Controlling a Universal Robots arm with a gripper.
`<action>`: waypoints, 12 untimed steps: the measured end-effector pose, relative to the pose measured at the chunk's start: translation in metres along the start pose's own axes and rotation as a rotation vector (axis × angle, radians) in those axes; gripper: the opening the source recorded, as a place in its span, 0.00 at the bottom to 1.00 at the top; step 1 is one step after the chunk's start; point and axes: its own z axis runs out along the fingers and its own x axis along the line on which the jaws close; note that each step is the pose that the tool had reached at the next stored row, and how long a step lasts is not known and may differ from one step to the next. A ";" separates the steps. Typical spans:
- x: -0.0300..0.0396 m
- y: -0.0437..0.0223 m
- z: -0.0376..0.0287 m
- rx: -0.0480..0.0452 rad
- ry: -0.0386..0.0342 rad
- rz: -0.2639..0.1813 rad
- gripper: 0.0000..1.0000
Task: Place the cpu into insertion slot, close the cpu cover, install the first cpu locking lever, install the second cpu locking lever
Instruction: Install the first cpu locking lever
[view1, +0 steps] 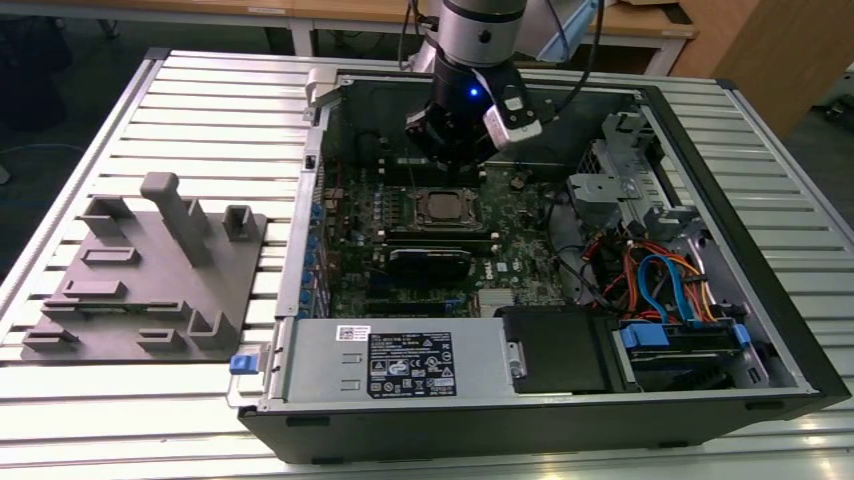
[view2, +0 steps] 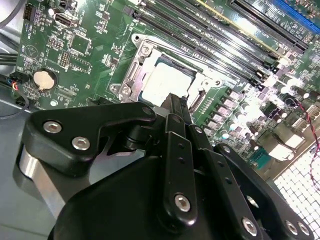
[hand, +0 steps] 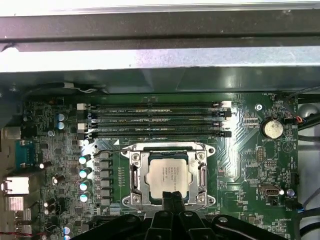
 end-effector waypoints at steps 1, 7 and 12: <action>0.0000 0.0000 0.0000 0.0000 0.0000 0.000 0.10; 0.0000 0.0000 0.0000 -0.0363 0.0012 -0.001 0.10; 0.0000 0.0000 0.0000 -0.0603 0.0022 -0.001 0.10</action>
